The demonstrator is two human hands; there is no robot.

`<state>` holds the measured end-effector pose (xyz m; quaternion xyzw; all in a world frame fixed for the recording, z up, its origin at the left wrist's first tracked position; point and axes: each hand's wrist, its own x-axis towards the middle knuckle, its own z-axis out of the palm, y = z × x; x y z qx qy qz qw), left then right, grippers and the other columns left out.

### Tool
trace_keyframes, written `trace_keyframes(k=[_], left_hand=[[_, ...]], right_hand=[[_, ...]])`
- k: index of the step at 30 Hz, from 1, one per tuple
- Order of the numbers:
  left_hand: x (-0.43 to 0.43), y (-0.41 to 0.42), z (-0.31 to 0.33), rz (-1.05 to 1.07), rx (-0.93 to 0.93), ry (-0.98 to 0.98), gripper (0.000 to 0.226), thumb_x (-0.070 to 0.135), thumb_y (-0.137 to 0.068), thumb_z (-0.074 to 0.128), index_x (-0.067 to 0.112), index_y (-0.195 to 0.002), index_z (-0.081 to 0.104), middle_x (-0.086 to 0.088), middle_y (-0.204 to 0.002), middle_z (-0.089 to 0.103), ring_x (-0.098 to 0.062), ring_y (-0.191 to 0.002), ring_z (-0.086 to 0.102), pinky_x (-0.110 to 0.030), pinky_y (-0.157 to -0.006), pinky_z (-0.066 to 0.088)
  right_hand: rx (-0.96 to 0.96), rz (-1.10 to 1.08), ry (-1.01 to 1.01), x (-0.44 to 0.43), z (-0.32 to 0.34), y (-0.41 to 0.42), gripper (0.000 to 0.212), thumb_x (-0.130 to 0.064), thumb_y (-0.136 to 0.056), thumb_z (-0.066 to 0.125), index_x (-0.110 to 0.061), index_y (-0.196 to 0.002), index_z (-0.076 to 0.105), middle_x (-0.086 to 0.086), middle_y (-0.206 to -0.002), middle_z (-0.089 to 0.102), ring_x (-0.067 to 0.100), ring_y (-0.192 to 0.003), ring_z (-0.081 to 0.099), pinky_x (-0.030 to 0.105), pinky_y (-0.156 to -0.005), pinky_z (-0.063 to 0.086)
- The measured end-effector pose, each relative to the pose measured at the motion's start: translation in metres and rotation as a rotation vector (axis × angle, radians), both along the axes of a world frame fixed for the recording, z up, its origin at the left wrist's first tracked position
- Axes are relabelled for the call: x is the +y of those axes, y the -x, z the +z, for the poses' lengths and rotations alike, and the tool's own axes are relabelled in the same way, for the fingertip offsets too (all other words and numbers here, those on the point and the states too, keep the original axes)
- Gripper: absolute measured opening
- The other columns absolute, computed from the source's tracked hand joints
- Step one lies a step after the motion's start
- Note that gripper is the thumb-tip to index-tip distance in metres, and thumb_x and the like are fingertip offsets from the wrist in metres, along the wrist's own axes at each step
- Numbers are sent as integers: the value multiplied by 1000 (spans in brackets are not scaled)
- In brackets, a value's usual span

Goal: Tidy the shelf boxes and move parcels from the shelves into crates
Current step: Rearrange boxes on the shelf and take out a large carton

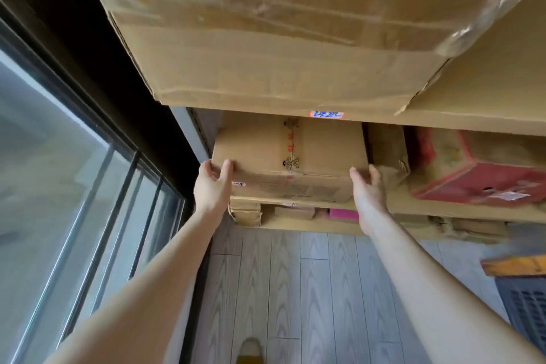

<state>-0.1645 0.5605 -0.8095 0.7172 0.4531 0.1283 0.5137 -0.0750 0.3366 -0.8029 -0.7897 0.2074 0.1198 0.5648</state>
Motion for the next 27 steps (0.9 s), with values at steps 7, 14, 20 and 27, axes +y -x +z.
trace_keyframes(k=[7,14,20,27], left_hand=[[-50,84,17,137,-39,-79,34,41,-87,55,12,-105,52,1,-93,57,-13,-84,52,-25,-72,38],[-117,161,69,105,-77,-194,35,43,-83,61,16,-106,57,1,-100,51,-19,-101,51,-32,-86,42],[-145,192,112,-37,-178,-450,43,47,-87,41,16,-104,67,-5,-123,50,-23,-123,39,-61,-100,31],[-141,196,112,-38,-159,-309,80,64,-69,54,22,-136,42,-10,-152,23,-21,-140,23,-56,-109,26]], right_hand=[[61,-99,-127,-24,-8,78,67,-41,-86,58,-24,-143,27,-3,-144,36,17,-127,40,29,-97,31],[229,-202,-314,-77,1,137,31,-28,-89,58,-24,-118,49,-4,-118,52,13,-108,48,32,-101,40],[584,-171,-643,-80,-23,167,34,-16,-98,41,-6,-131,45,11,-138,49,25,-122,48,40,-105,37],[516,126,-43,-66,-4,145,31,-23,-94,47,-13,-123,53,7,-133,52,28,-115,51,41,-85,43]])
